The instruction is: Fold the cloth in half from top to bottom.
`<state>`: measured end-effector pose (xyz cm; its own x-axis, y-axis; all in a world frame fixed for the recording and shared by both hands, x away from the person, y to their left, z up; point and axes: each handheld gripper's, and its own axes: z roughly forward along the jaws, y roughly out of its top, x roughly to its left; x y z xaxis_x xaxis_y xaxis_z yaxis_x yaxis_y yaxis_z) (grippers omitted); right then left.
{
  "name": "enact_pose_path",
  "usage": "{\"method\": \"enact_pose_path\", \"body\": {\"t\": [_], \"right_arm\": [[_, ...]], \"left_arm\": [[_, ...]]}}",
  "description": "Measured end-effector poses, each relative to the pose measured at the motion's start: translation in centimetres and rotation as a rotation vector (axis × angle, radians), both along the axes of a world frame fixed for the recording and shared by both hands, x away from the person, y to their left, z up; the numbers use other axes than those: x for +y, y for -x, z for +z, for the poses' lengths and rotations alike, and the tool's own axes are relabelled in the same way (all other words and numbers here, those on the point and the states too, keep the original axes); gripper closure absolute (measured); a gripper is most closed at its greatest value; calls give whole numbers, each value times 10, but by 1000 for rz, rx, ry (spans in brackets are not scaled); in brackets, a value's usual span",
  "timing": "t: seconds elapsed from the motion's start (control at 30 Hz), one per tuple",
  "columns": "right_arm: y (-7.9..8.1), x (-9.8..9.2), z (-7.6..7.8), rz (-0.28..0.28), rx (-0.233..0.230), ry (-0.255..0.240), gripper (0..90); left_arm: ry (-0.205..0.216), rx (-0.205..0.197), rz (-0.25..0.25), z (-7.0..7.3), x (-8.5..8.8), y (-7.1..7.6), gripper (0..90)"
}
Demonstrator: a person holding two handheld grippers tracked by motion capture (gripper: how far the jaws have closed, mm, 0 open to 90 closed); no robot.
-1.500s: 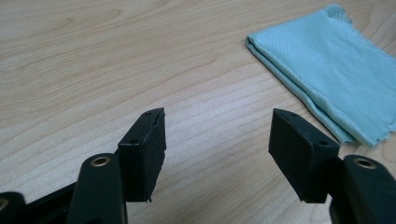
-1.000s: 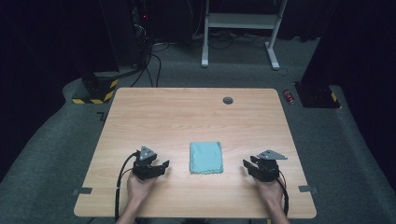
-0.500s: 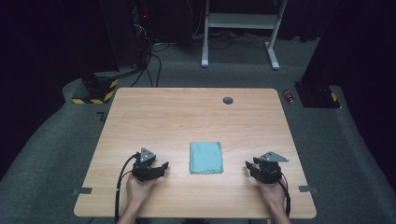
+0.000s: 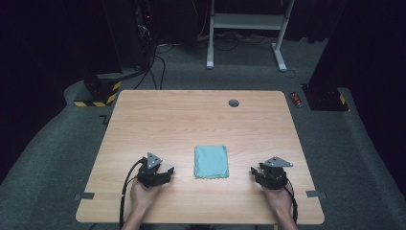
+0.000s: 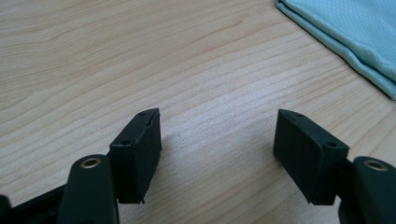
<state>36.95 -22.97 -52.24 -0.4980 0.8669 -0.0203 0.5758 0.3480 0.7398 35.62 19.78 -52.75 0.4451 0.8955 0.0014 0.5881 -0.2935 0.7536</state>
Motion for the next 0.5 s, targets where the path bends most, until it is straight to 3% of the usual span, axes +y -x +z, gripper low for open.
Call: {"method": "enact_pose_path", "body": {"t": [0.2,0.5], "right_arm": [[0,0,0,9,8,-4,492],[0,0,0,5,6,-2,491]], "left_arm": [[-5,1,-2,0,-1,0,298],[-5,1,-2,0,-1,0,290]]}}
